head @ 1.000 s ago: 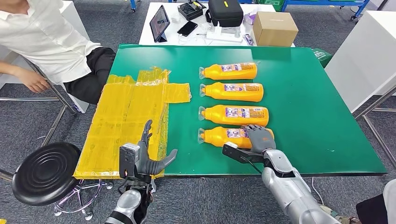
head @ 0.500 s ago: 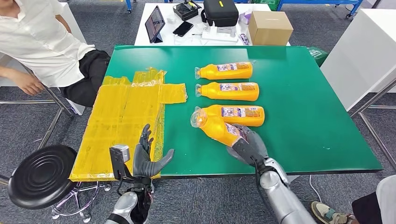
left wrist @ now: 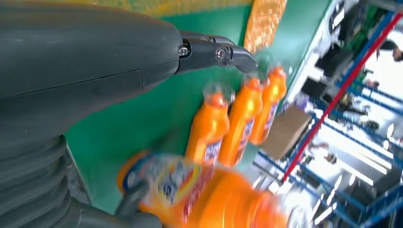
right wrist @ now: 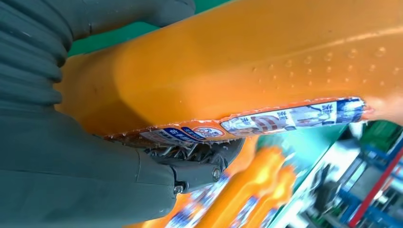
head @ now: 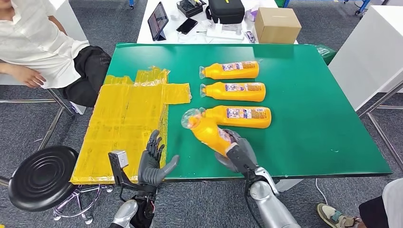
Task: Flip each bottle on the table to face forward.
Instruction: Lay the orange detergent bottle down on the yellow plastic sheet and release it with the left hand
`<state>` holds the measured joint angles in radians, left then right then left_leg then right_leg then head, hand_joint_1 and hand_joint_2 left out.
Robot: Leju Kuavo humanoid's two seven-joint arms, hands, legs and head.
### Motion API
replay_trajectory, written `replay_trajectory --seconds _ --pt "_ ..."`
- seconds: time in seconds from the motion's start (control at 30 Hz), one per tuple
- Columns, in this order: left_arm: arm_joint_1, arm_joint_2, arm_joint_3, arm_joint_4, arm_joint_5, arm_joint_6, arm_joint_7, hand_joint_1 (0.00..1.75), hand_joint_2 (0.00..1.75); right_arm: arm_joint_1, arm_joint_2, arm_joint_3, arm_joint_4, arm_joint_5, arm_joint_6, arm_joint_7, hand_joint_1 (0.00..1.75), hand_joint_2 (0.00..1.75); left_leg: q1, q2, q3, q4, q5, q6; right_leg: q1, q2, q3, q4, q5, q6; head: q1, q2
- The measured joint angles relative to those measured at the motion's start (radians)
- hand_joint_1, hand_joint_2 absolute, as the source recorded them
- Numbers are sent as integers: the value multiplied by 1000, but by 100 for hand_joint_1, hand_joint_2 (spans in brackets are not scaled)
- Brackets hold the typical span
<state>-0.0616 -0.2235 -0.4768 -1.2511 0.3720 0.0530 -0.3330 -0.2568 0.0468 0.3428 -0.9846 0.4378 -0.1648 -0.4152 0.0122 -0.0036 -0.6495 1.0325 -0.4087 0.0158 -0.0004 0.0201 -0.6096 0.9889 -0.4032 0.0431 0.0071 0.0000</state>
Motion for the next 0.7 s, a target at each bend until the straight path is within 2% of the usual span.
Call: replay_trajectory --seconds 0.2,0.37,0.53,0.7 --pt "-2 4 -27 -7 -21 -7 -1 0 175 -27 48 75 37 19 17 -3 175 175 0 -1 -2 0 0 0 0 -1 -2 0 0 0 0 0" --pt "-5 8 -39 -7 -30 -4 -2 0 175 -35 64 102 55 20 21 -3 157 175 0 -1 -5 0 0 0 0 -2 -4 0 0 0 0 0" --pt "-18 10 -47 -6 -55 18 -2 0 175 -49 79 133 72 30 22 1 158 175 0 -1 -5 0 0 0 0 -2 -5 0 0 0 0 0" --pt "-39 9 -46 7 -16 24 5 0 175 -59 103 185 90 31 23 3 172 175 0 -1 -5 0 0 0 0 -2 -5 0 0 0 0 0"
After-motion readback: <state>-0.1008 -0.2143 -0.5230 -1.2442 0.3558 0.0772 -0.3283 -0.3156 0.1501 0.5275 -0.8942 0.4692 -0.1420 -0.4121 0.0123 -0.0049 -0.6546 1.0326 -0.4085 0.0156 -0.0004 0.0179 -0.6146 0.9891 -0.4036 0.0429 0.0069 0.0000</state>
